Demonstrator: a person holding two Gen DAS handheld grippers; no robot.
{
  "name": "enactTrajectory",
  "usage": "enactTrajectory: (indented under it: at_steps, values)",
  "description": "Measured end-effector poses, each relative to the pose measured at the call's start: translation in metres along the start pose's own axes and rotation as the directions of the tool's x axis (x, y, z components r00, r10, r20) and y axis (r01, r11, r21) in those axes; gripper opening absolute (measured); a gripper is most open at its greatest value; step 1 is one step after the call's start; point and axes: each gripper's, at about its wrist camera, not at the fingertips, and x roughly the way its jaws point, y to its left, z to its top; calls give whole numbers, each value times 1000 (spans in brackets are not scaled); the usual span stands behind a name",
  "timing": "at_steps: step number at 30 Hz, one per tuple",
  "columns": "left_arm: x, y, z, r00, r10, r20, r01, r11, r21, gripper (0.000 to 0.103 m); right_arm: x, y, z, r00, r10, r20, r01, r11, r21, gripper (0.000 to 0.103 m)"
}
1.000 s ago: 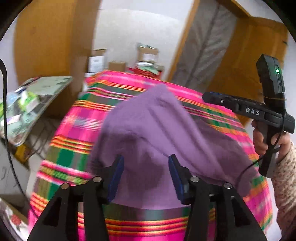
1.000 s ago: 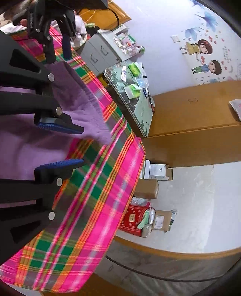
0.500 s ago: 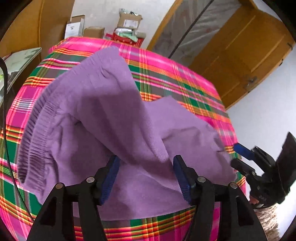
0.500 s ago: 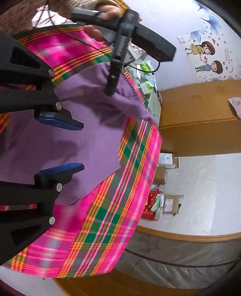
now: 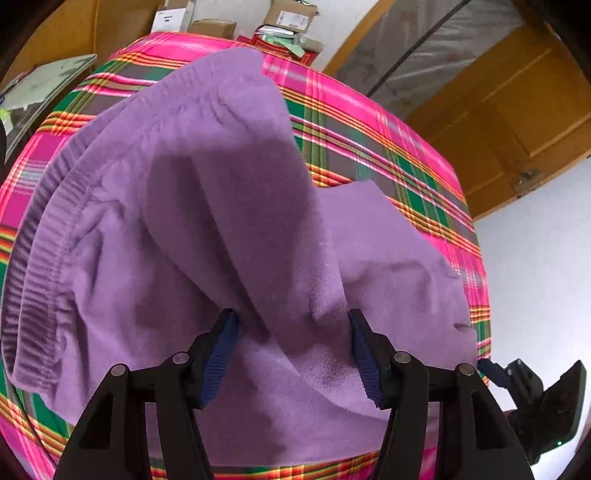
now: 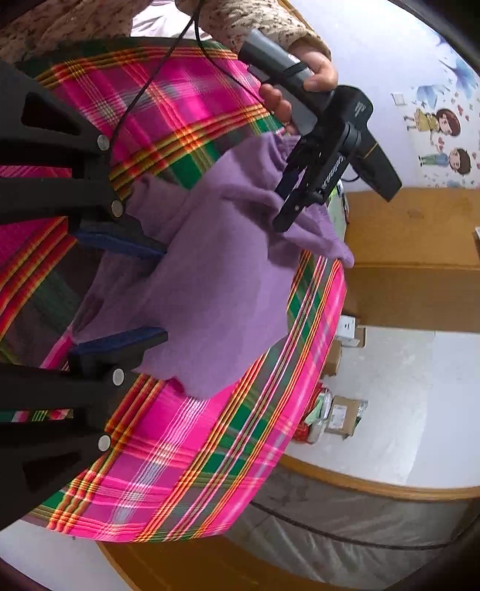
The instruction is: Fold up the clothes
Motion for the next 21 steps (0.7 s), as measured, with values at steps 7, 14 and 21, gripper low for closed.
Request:
enactTrajectory:
  at_steps: [7,14,21]
  values:
    - [-1,2,11,1000,-30,5,30,999,-15,24,-3,-13,3,999,24,40,-27,996,88,28]
    - [-14,0,19,996,-68,61,67,998,6,9,-3,-4,-4,1000,10,-4,-9,998,55,25]
    - [-35,-7,32,985,-91,147,87,996,35,9,-16,-7,7,999,-39,35,36,996,79,3]
